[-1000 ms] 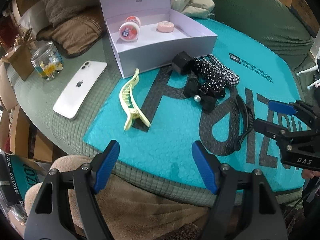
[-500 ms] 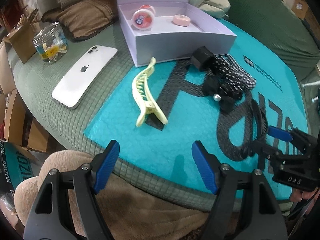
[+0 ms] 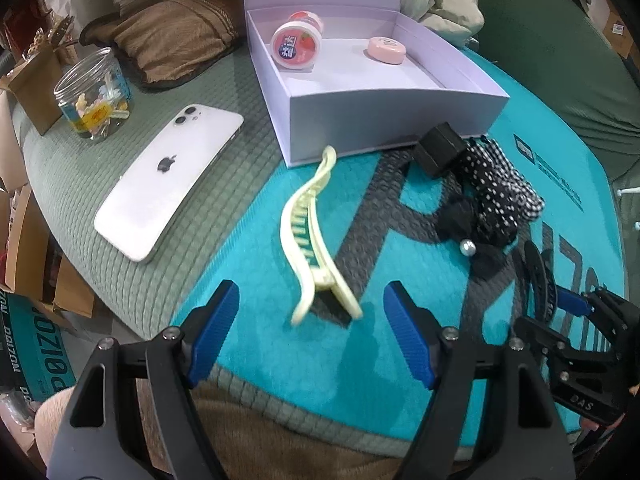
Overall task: Organize objects
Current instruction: 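Grasp the black hair clip with the right tool while the left tool grasps the cream claw clip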
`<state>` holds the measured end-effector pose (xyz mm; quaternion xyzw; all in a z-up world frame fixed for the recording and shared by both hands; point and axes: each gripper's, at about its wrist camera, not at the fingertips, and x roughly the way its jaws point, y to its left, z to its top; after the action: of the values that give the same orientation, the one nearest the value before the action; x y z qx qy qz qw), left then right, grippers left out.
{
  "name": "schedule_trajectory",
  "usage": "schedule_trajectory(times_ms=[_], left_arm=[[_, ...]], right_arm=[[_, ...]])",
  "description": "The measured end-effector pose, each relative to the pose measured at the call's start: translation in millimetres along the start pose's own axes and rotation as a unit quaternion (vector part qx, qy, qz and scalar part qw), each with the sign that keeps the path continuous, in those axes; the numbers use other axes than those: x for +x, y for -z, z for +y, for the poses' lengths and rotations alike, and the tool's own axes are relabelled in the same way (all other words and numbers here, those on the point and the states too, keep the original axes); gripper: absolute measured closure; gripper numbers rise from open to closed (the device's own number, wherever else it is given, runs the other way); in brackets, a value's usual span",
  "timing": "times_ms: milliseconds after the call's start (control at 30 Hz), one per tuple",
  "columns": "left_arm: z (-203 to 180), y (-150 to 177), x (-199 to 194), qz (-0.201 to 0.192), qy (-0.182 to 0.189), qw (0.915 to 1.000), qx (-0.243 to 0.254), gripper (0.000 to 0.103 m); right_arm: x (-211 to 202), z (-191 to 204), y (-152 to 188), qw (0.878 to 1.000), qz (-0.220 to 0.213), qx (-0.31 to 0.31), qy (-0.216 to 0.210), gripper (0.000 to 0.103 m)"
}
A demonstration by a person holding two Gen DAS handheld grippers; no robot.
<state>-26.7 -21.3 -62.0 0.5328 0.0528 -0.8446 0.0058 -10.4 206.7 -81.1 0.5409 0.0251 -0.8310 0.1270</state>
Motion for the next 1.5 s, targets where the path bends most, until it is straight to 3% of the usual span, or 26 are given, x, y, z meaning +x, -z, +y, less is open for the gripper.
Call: schedule_trajectory(times_ms=[333,600,900,1333,1500], left_arm=[[-6,-16,19,0.007,-0.002,0.9999,0.014,0.03],[-15,-13,19,-0.004,-0.013,0.999,0.042,0.045],[-24,-6,13,-0.006,0.004,0.9985,0.054,0.068],[-39,17,2,0.026,0.05,0.9932,0.102,0.071],[-40,21,0,0.025,0.053,0.9929,0.103,0.071]], right_arm=[[-1,-13,-4,0.999,-0.01,-0.033,-0.025,0.067],[0,-11,-5,0.996,-0.012,-0.069,-0.049,0.068],[0,-1,-6,0.993,-0.016,-0.1,-0.06,0.068],[-1,11,-2,0.984,-0.004,-0.161,-0.073,0.068],[-4,2,2,0.985,0.002,-0.167,-0.051,0.068]])
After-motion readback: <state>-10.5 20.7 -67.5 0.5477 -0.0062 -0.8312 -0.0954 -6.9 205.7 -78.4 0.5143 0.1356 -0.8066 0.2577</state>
